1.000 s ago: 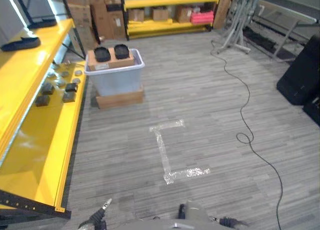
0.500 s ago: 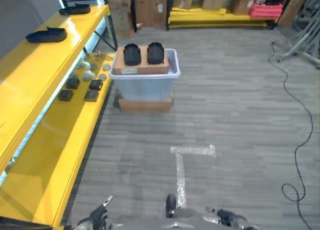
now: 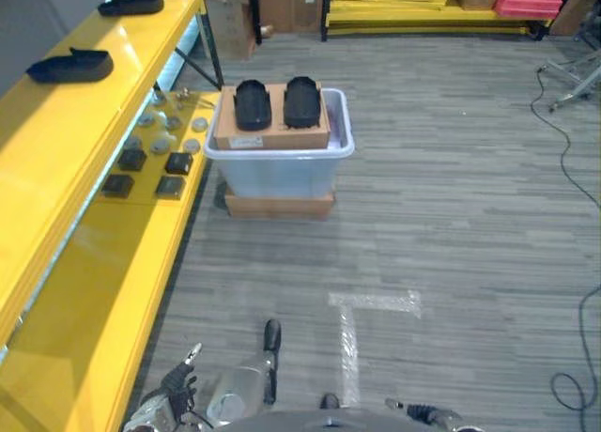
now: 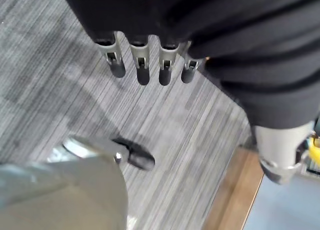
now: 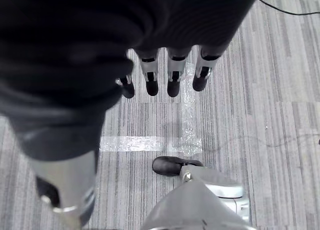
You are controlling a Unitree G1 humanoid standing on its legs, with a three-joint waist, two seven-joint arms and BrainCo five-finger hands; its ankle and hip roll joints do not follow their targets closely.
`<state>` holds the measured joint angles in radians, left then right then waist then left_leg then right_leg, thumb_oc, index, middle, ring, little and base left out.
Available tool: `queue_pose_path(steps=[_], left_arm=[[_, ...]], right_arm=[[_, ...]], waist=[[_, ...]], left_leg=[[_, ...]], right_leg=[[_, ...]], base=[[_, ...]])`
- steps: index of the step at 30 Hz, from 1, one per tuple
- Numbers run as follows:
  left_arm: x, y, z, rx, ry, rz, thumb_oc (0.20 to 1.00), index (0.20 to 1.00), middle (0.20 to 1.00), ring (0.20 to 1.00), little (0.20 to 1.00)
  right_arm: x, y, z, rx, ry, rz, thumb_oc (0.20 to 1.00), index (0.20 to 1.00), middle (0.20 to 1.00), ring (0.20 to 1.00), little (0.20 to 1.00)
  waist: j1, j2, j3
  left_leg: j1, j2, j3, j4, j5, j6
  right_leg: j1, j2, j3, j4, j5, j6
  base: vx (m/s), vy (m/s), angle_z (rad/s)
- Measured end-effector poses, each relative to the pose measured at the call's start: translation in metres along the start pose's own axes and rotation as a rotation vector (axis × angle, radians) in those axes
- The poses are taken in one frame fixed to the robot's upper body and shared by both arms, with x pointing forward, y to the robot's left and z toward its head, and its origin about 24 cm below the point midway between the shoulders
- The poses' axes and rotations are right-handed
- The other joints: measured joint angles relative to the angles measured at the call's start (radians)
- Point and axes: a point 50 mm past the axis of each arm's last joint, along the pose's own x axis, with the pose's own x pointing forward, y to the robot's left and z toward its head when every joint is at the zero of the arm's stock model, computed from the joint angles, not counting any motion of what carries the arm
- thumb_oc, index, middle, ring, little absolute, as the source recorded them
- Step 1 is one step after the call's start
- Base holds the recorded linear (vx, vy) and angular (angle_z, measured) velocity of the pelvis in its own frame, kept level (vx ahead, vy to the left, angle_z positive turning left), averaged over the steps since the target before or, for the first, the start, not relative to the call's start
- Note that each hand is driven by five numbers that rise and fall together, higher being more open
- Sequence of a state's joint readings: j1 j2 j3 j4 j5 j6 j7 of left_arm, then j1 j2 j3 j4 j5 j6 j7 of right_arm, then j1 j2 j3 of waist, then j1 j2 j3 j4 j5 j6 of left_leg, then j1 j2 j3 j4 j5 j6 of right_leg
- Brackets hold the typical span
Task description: Move parts from the plastic box to the shelf.
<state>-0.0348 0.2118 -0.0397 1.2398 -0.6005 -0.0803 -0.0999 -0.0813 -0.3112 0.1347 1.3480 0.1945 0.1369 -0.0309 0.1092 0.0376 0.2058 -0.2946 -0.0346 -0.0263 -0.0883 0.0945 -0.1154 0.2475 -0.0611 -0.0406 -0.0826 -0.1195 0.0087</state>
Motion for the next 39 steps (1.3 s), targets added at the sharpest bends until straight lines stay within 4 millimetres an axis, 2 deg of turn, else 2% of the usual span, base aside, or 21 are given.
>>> queue_pose_path(steps=[3,4,6,8,9,10,11,14,15,16,17,18,19,22,23,25,29,34,36,37,39], left_arm=[[-0.007,0.019,-0.017,-0.055,0.029,0.068,1.000,1.000,1.000,1.000,1.000],[-0.007,0.022,-0.014,-0.067,0.019,0.078,1.000,1.000,1.000,1.000,1.000],[-0.004,0.017,-0.001,-0.080,-0.026,0.069,1.000,1.000,1.000,1.000,1.000],[-0.003,0.017,0.007,-0.064,-0.063,0.058,1.000,1.000,1.000,1.000,1.000],[-0.001,0.015,0.012,-0.037,-0.056,0.051,1.000,1.000,1.000,1.000,1.000],[-0.001,0.006,0.000,0.001,-0.016,0.021,1.000,1.000,1.000,1.000,1.000],[-0.001,-0.002,-0.009,0.065,0.013,-0.018,1.000,1.000,1.000,1.000,1.000],[0.000,-0.023,-0.014,0.149,0.022,-0.102,1.000,1.000,1.000,1.000,1.000],[0.000,-0.024,-0.015,0.141,0.028,-0.108,1.000,1.000,1.000,1.000,1.000],[0.003,-0.025,-0.003,0.146,0.002,-0.110,1.000,1.000,1.000,1.000,1.000],[0.005,-0.026,0.014,0.153,-0.047,-0.117,1.000,1.000,1.000,1.000,1.000],[0.005,-0.024,0.022,0.159,-0.071,-0.118,1.000,1.000,1.000,1.000,1.000],[0.004,-0.015,0.028,0.163,-0.082,-0.086,1.000,1.000,1.000,1.000,1.000],[0.003,-0.008,0.026,0.189,-0.076,-0.077,1.000,1.000,1.000,1.000,1.000],[0.002,-0.009,0.018,0.221,-0.049,-0.087,1.000,1.000,1.000,1.000,1.000],[0.001,-0.005,0.009,0.261,-0.024,-0.083,1.000,1.000,1.000,1.000,1.000],[-0.007,0.003,-0.018,0.294,0.026,-0.074,1.000,1.000,1.000,1.000,1.000],[-0.009,-0.006,-0.026,0.332,-0.008,-0.113,1.000,1.000,1.000,1.000,1.000],[-0.005,-0.020,-0.007,0.385,-0.084,-0.166,1.000,1.000,1.000,1.000,1.000],[-0.003,-0.028,0.002,0.433,-0.098,-0.210,1.000,1.000,1.000,1.000,1.000],[0.000,-0.039,0.007,0.476,-0.091,-0.269,1.000,1.000,1.000,1.000,1.000]], right_arm=[[0.000,-0.004,-0.010,-0.017,0.007,-0.009,1.000,1.000,1.000,1.000,1.000],[0.000,-0.001,-0.011,-0.021,0.002,0.001,1.000,1.000,1.000,1.000,1.000],[0.000,0.007,0.006,-0.034,-0.019,0.012,1.000,1.000,1.000,1.000,1.000],[-0.001,0.018,0.017,-0.041,-0.047,0.036,1.000,1.000,1.000,1.000,1.000],[-0.001,0.026,0.015,-0.038,-0.043,0.059,1.000,1.000,1.000,1.000,1.000],[-0.002,0.026,0.034,-0.060,-0.107,0.062,1.000,1.000,1.000,1.000,1.000],[-0.003,0.039,0.031,-0.062,-0.136,0.100,1.000,1.000,1.000,1.000,1.000],[-0.005,0.041,0.039,-0.072,-0.161,0.121,1.000,1.000,1.000,1.000,1.000],[-0.005,0.040,0.043,-0.084,-0.177,0.119,1.000,1.000,1.000,1.000,1.000],[-0.005,0.043,0.041,-0.104,-0.171,0.126,1.000,1.000,1.000,1.000,1.000],[-0.005,0.047,0.036,-0.094,-0.154,0.134,1.000,1.000,1.000,1.000,1.000],[-0.004,0.036,0.039,-0.064,-0.168,0.113,1.000,1.000,1.000,1.000,1.000],[-0.006,0.036,0.048,-0.065,-0.215,0.111,1.000,1.000,1.000,1.000,1.000],[-0.003,0.027,0.016,0.010,-0.159,0.099,1.000,1.000,1.000,1.000,1.000],[-0.001,0.022,0.001,0.012,-0.100,0.083,1.000,1.000,1.000,1.000,1.000],[-0.001,0.027,-0.019,-0.023,-0.038,0.095,1.000,1.000,1.000,1.000,1.000],[-0.001,0.024,-0.031,-0.099,-0.002,0.091,1.000,1.000,1.000,1.000,1.000],[-0.001,0.020,0.003,-0.162,-0.100,0.078,1.000,1.000,1.000,1.000,1.000],[-0.001,0.012,0.004,-0.169,-0.100,0.059,1.000,1.000,1.000,1.000,1.000],[-0.001,0.010,-0.001,-0.210,-0.089,0.056,1.000,1.000,1.000,1.000,1.000],[-0.001,0.010,-0.012,-0.209,-0.054,0.059,1.000,1.000,1.000,1.000,1.000]], waist=[[0.038,-0.006,-0.006],[0.035,-0.044,0.010],[0.064,-0.075,0.018],[0.089,-0.099,-0.002],[0.102,-0.153,-0.040],[0.106,-0.098,-0.054],[0.091,-0.086,-0.100],[0.068,-0.008,-0.146],[0.057,0.015,-0.143],[0.049,-0.028,-0.109],[0.031,-0.062,-0.092],[0.023,-0.006,-0.086],[0.041,-0.027,-0.061],[0.009,-0.058,-0.058],[-0.038,-0.044,-0.050],[-0.066,-0.044,-0.051],[-0.016,-0.067,-0.095],[0.003,-0.087,-0.089],[0.001,-0.092,-0.085],[-0.024,-0.085,-0.077],[-0.047,-0.074,-0.065]], left_leg=[[-0.004,0.014,0.031,0.098,-0.035,0.004],[-0.025,-0.017,0.061,0.175,-0.031,0.013],[-0.027,-0.031,0.115,0.300,-0.044,0.034],[-0.001,-0.060,0.137,0.335,-0.073,0.051],[0.002,-0.097,0.188,0.378,-0.139,0.085],[0.015,-0.059,0.170,0.587,-0.255,0.179],[0.115,-0.114,0.153,0.451,-0.282,0.231],[0.200,-0.133,0.109,0.262,-0.172,0.230],[0.229,-0.116,0.099,0.224,-0.154,0.068],[0.189,-0.146,0.057,0.300,-0.088,-0.129],[0.122,-0.150,0.057,0.458,-0.178,0.024],[0.083,0.032,-0.063,0.572,-0.337,0.094],[0.115,-0.020,-0.058,0.558,-0.351,0.147],[0.199,-0.078,-0.124,0.435,-0.326,0.124],[0.261,-0.108,-0.233,0.390,-0.297,0.172],[0.372,-0.096,-0.320,0.274,-0.240,0.179],[0.488,-0.087,-0.296,0.174,-0.235,0.161],[0.391,-0.063,-0.154,0.292,-0.265,0.114],[0.319,0.018,-0.106,0.241,-0.231,0.097],[0.239,0.056,-0.047,0.242,-0.098,0.087],[0.203,0.072,0.010,0.213,-0.053,0.074]], right_leg=[[0.113,-0.064,0.062,-0.004,-0.122,0.072],[0.133,-0.101,0.078,0.017,-0.159,0.075],[0.045,-0.076,0.085,0.287,-0.221,0.096],[0.007,-0.019,0.064,0.402,-0.239,0.068],[-0.030,-0.106,-0.035,0.430,-0.222,0.031],[-0.073,-0.092,-0.031,0.596,-0.193,0.118],[-0.191,-0.137,-0.024,0.847,-0.106,0.204],[-0.448,-0.121,-0.117,1.135,-0.082,0.143],[-0.477,-0.071,-0.162,1.058,-0.080,0.092],[-0.511,-0.092,-0.149,0.957,-0.077,0.076],[-0.542,-0.140,-0.156,0.867,-0.076,0.083],[-0.582,-0.119,-0.162,0.695,-0.063,0.136],[-0.607,-0.153,-0.134,0.569,-0.031,0.149],[-0.567,-0.141,-0.086,0.207,0.085,0.143],[-0.538,-0.096,0.008,0.146,0.132,0.138],[-0.471,-0.033,0.051,0.167,0.166,0.102],[-0.367,0.026,-0.037,0.166,0.239,0.015],[-0.264,0.025,-0.046,0.015,0.267,-0.033],[-0.249,0.034,-0.101,0.001,0.253,-0.052],[-0.241,0.037,-0.162,-0.005,0.243,-0.048],[-0.236,0.036,-0.193,-0.006,0.216,-0.047]], base=[[0.55,0.142,-0.70],[0.59,0.117,-0.37],[0.53,0.087,-0.53],[0.61,0.195,-0.44],[0.42,0.221,-0.56],[0.57,0.397,-0.52],[0.53,0.321,-0.32],[0.28,0.051,-0.13],[0.24,-0.155,0.27],[0.26,-0.233,0.63],[0.19,-0.179,0.67],[0.30,-0.321,0.32],[0.30,-0.338,0.21],[0.32,-0.324,0.92],[0.32,-0.284,2.11],[0.23,-0.282,1.97],[0.12,-0.273,0.78],[0.00,-0.186,0.34],[-0.09,-0.132,0.66],[-0.07,-0.047,0.87],[-0.01,0.069,0.72]])
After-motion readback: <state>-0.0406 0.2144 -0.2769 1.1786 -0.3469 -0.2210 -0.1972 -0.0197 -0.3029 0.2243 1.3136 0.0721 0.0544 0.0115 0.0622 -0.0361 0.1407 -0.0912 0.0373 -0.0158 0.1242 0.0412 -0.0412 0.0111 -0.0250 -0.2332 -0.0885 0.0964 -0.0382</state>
